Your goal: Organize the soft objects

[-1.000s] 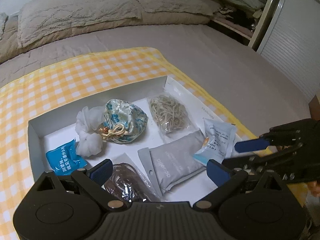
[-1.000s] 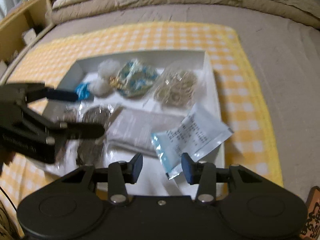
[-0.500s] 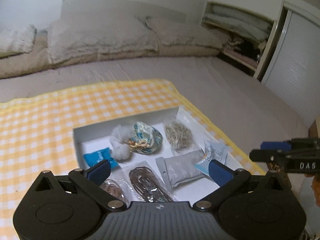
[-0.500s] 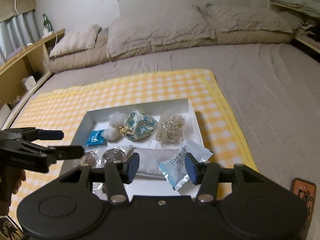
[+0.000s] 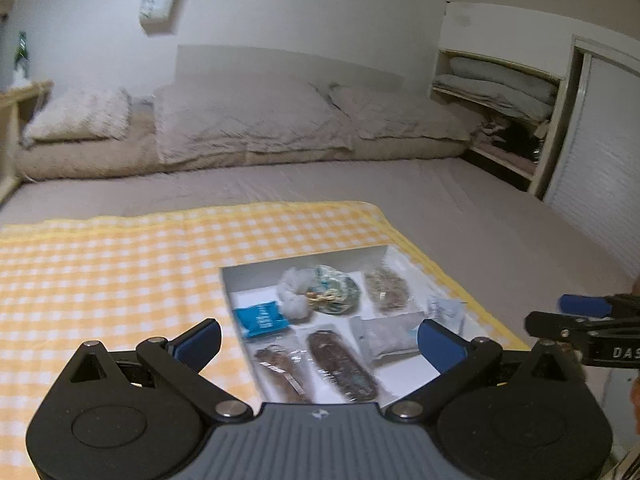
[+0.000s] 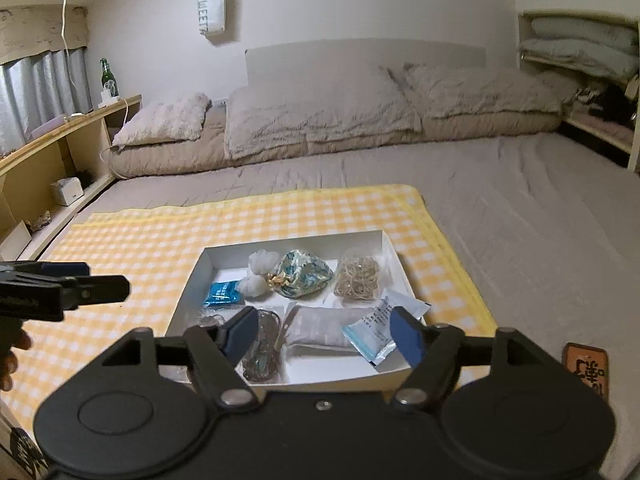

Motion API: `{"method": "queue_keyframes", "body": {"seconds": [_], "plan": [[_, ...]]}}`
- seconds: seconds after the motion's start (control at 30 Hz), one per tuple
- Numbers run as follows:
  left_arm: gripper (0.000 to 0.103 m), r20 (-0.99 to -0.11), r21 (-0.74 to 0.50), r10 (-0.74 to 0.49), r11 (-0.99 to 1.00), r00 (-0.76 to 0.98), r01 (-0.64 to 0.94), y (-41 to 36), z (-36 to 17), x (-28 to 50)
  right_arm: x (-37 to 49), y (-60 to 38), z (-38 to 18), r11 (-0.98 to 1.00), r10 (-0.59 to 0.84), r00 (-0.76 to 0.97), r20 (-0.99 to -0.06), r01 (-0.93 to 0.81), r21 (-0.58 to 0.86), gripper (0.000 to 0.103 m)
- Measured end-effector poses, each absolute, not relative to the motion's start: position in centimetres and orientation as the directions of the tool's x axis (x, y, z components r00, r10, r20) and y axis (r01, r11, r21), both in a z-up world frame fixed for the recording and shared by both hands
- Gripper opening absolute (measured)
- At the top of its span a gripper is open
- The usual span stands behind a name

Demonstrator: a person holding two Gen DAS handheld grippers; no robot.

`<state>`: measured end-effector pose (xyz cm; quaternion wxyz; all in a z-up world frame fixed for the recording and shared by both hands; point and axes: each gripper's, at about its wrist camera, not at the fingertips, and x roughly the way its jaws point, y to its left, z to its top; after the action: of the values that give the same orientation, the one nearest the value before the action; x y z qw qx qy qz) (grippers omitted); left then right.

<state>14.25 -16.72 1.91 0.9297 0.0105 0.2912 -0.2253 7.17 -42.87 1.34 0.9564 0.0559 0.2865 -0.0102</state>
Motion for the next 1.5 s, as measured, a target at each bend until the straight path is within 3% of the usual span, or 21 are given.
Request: {"method": "queue_keyframes", "body": {"seconds": [0.9, 1.5], "plan": [[0.103, -0.495, -0.009, -0.291, 0.944, 0.819, 0.33, -14.8, -0.3, 6.7, 1.3, -38.6, 0.5, 0.999, -0.05, 0.887, -0.46, 0.049, -0.014, 0.103], [0.103, -0.493, -0.009, -0.287, 0.946, 0.822, 0.324, -14.6, -0.2, 6.5, 1.4, -38.7, 0.0, 0.997, -0.081, 0.88, -0.467, 0.077, -0.028, 0.103]]}}
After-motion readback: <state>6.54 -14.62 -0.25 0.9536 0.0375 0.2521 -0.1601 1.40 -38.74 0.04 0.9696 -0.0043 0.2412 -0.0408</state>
